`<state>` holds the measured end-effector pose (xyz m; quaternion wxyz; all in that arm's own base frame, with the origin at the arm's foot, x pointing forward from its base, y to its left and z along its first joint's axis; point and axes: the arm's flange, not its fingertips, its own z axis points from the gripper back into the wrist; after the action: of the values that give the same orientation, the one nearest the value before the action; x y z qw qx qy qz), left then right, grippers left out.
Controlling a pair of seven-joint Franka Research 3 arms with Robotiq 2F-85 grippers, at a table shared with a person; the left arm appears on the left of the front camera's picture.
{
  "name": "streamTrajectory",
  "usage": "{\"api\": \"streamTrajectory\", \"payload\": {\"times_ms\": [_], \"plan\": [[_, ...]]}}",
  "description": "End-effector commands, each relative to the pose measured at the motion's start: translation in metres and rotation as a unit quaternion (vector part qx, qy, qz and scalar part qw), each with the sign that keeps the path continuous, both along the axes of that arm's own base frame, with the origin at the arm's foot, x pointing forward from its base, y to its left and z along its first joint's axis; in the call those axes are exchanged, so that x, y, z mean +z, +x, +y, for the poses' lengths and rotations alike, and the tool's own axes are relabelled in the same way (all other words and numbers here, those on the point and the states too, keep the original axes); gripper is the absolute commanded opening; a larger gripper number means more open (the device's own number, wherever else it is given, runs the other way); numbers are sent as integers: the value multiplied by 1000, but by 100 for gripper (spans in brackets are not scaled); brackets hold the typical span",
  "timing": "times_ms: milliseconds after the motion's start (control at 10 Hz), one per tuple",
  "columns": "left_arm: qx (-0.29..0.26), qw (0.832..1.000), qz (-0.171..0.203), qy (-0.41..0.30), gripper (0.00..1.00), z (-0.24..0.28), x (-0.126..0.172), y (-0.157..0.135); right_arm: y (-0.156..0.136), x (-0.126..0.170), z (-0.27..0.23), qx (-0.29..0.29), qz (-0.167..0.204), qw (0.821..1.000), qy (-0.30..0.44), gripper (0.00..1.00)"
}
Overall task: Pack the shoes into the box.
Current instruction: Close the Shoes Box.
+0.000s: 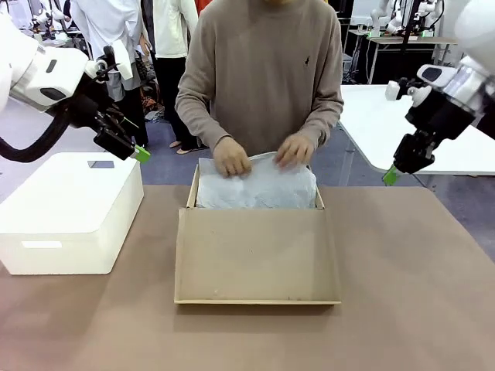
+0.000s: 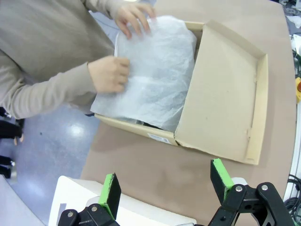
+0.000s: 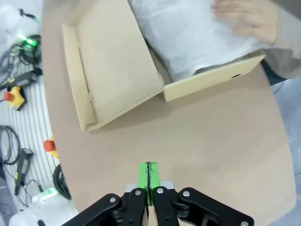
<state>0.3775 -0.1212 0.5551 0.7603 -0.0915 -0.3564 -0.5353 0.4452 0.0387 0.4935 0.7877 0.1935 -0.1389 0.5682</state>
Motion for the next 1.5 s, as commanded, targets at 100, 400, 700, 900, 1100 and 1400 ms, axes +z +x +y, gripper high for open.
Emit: {"api": "streamTrajectory", "payload": {"times_ms": [100, 400, 700, 900, 1100, 1400], "plan": [[-1, 1000, 3, -7, 100, 0, -2, 0, 8, -23, -5, -16, 15, 1000, 20, 0], [-1, 1000, 3, -7, 100, 0, -2, 0, 5, -20, -4, -10, 22, 1000, 7, 0], [-1, 1000, 3, -7, 100, 0, -2, 0, 5, -20, -4, -10, 22, 1000, 7, 0], [-1, 1000, 3, -7, 100, 0, -2, 0, 5, -20, -4, -10, 22, 1000, 7, 0], [-1, 1000, 3, -7, 100, 0, -2, 0, 6, -22, -2, -11, 25, 1000, 3, 0], [-1, 1000, 3, -7, 100, 0, -2, 0, 24, -20, -12, 67, 54, 995, 44, 0]]}}
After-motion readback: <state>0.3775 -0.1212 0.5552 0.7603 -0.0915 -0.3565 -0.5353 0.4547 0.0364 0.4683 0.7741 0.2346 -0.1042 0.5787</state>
